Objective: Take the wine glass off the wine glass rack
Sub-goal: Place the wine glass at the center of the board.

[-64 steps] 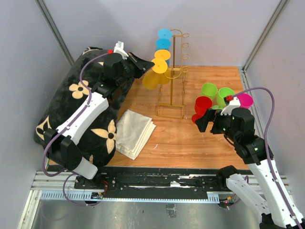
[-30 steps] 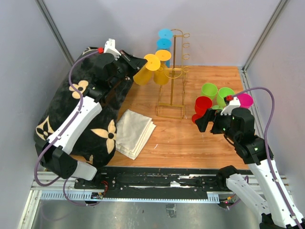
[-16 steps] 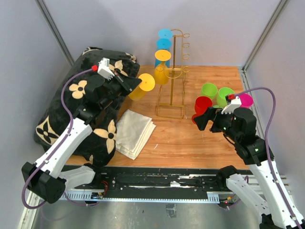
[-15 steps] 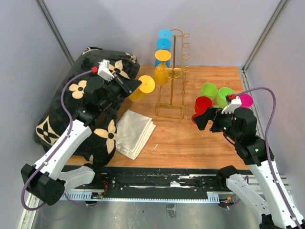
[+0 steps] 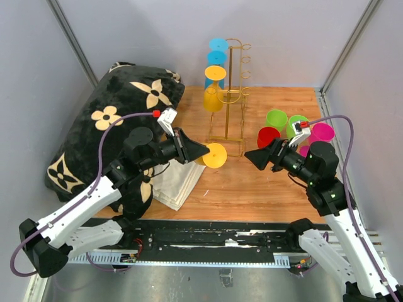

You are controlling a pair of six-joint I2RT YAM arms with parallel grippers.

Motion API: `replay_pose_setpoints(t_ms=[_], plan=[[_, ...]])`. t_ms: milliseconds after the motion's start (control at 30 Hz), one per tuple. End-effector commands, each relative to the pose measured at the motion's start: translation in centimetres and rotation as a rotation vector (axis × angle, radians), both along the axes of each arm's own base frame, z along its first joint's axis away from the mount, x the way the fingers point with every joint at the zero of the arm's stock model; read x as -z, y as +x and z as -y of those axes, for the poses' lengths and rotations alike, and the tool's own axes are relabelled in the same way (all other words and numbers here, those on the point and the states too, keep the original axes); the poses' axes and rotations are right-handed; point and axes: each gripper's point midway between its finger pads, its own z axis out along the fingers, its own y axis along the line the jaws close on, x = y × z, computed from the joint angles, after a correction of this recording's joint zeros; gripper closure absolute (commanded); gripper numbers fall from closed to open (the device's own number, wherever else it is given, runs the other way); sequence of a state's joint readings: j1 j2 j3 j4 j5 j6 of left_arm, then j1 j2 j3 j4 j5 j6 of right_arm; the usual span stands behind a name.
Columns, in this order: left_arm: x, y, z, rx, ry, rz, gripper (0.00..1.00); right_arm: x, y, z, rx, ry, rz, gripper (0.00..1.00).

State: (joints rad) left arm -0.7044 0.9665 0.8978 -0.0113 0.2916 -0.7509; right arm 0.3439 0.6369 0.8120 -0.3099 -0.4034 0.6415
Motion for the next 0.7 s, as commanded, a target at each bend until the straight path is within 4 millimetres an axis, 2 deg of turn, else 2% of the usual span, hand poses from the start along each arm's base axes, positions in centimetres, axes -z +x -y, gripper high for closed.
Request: replay_pose_setpoints(t_ms=[0,267,567,667], plan=[[0.0,-0.6,0.7,0.019,0.023,0.047,0.99,-2.4,-0.9,-1.9,-0.117,0.117,0.026,0.14],[0.6,-1.8,2.7,0.058,-0.018,0.025,1.00,-3.0,-2.4,-4.2,-0.300,0.170,-0.033,0.25],[1.0,-1.8,3.2,0.055,-0.035,0.006,0.99,-2.4,-3.9,-6.2,-0.470,0.175,-0.094,0.34],[0.9,-1.9,3.5,0.062,-0.036,0.008,1.00,-2.0,-3.9,-6.6,-0.488,0.172,-0.111,0.42]])
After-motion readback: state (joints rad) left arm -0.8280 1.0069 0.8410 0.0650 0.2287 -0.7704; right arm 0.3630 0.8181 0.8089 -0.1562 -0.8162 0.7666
